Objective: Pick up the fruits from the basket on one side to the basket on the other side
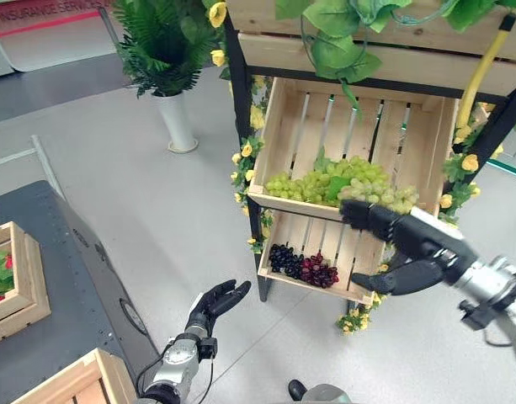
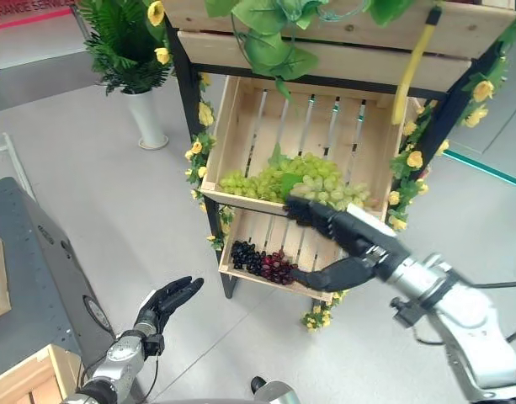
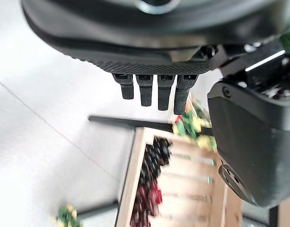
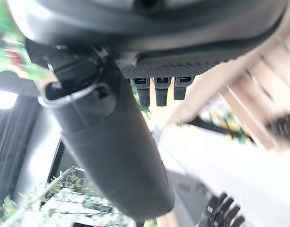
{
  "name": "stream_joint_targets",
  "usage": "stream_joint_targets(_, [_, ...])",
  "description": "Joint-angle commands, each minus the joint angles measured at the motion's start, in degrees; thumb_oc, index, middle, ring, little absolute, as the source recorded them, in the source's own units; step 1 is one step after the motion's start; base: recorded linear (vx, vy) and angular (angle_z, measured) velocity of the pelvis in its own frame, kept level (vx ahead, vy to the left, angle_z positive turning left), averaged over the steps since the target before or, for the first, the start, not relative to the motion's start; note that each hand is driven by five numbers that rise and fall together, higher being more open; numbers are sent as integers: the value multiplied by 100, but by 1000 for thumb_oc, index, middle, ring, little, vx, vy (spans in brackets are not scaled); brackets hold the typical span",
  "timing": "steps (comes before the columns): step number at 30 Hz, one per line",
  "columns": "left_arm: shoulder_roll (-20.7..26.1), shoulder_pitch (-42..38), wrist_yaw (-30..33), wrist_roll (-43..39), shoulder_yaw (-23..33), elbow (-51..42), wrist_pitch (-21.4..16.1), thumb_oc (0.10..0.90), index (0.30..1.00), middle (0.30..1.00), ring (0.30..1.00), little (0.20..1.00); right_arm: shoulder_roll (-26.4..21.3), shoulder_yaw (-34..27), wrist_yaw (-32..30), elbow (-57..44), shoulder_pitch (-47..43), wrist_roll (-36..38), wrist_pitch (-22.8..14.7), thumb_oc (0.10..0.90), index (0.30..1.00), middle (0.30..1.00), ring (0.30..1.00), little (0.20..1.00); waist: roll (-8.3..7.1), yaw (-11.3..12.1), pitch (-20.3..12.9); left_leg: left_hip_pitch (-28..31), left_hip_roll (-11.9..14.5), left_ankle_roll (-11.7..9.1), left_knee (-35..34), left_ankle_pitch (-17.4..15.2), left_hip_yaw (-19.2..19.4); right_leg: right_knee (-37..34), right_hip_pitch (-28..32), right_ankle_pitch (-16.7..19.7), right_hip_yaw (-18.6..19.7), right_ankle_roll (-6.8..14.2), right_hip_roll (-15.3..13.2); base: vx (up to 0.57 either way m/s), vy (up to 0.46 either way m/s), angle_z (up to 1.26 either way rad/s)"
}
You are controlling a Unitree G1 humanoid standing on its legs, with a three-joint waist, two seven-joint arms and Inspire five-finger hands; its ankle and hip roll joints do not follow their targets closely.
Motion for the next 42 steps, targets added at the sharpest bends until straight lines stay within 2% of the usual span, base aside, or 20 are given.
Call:
stream_joint_targets(1, [187, -426, 5, -84, 410, 20, -568, 800, 900, 900, 900, 900, 529, -20, -212, 244, -812, 375, -435, 800, 900, 900, 900, 900, -29, 329, 4, 252, -143, 185, 337, -927, -202, 378, -158, -146, -292, 21, 307, -15, -46, 10])
stream_joint_targets(8, [-2, -282, 74, 51, 195, 146, -493, 800, 900, 900, 900, 900, 1293, 947, -525, 689, -823, 114, -543, 800, 900, 900, 900, 900, -12, 569, 65, 231, -142, 128, 253, -793, -373, 376, -88, -186, -589, 3, 232, -7, -63, 20])
stream_joint_targets(11, [-61, -214, -214, 295, 60, 296, -304, 800, 900, 900, 900, 900, 1434, 1306, -729, 957, -852, -90, -610, 800, 900, 900, 900, 900, -17, 691, 105, 208, -142, 113, 232, -741, -480, 361, -53, -191, -728, -6, 199, -5, -75, 13])
stream_joint_targets(14, [-97, -75, -88, 296, -15, 502, -125, 800, 900, 900, 900, 900, 1689, 1660, -836, 1357, -914, -26, -533, 800, 900, 900, 900, 900, -6, 820, 138, 213, -150, 102, 191, -706, -593, 377, -10, -249, -872, -20, 162, 4, -68, 20])
stream_joint_targets(16, [-137, -30, -91, 246, 33, 688, -105, 800, 900, 900, 900, 900, 1870, 1908, -970, 1650, -942, -65, -584, 800, 900, 900, 900, 900, -5, 896, 142, 217, -156, 100, 172, -695, -664, 366, 30, -284, -957, -35, 143, 29, -77, 15])
stream_joint_targets(19, [-217, 105, -214, 452, 89, 865, -195, 800, 900, 900, 900, 900, 2197, 2401, -1521, 2345, -990, -465, -824, 800, 900, 900, 900, 900, -26, 1109, 127, 147, -148, 85, 131, -564, -742, 336, 50, -271, -1125, -100, 113, -18, -109, 17])
stream_joint_targets(21, [-246, 180, -215, 601, 24, 858, -258, 800, 900, 900, 900, 900, 2333, 2577, -1703, 2775, -1014, -477, -826, 800, 900, 900, 900, 900, -11, 1210, 144, 137, -155, 83, 104, -545, -843, 324, 98, -304, -1241, -120, 97, 20, -59, 20])
stream_joint_targets(25, [-318, 246, -224, 635, -16, 869, -211, 800, 900, 900, 900, 900, 2682, 2748, -1678, 3626, -1108, -256, -685, 800, 900, 900, 900, 900, 33, 1394, 172, 127, -169, 89, 68, -530, -1032, 341, 190, -398, -1436, -176, 81, 22, -41, 23])
stream_joint_targets(28, [-382, 263, -332, 648, -32, 924, -217, 800, 900, 900, 900, 900, 2894, 2885, -1541, 4160, -1239, -407, -589, 800, 900, 900, 900, 900, 59, 1513, 180, 124, -178, 96, 60, -536, -1149, 327, 270, -451, -1568, -210, 68, 26, -37, 17])
stream_joint_targets(30, [-456, 317, -444, 975, -144, 979, -338, 800, 900, 900, 900, 900, 3096, 2960, -1456, 4663, -1334, -331, -450, 800, 900, 900, 900, 900, 79, 1640, 173, 128, -193, 94, 60, -536, -1257, 305, 353, -501, -1703, -238, 47, 36, -38, 7])
stream_joint_targets(32, [-479, 330, -484, 1171, -259, 985, -361, 800, 900, 900, 900, 900, 3182, 2965, -1387, 4978, -1387, -416, -503, 800, 900, 900, 900, 900, 97, 1700, 180, 118, -203, 92, 60, -533, -1316, 300, 380, -522, -1765, -245, 36, 17, -26, 24])
stream_joint_targets(36, [-456, 294, -557, 1849, -677, 1035, -487, 800, 900, 900, 900, 900, 3288, 3014, -1427, 5788, -1508, -507, -331, 800, 900, 900, 900, 900, 175, 1790, 212, 95, -225, 99, 60, -537, -1443, 299, 443, -592, -1900, -268, 17, 7, -17, 19])
stream_joint_targets(39, [-410, 274, -617, 1853, -821, 1064, -415, 800, 900, 900, 900, 900, 3285, 2985, -1417, 6278, -1533, -834, -548, 800, 900, 900, 900, 900, 253, 1811, 226, 86, -234, 97, 60, -537, -1515, 295, 486, -634, -1969, -276, 0, 6, -1, 6])
stream_joint_targets(42, [-398, 261, -590, 1630, -734, 1089, -266, 800, 900, 900, 900, 900, 3239, 2972, -1585, 6578, -1478, -1298, -706, 800, 900, 900, 900, 900, 314, 1830, 262, 53, -252, 89, 60, -523, -1634, 306, 510, -676, -2042, -294, -14, 8, 17, 10])
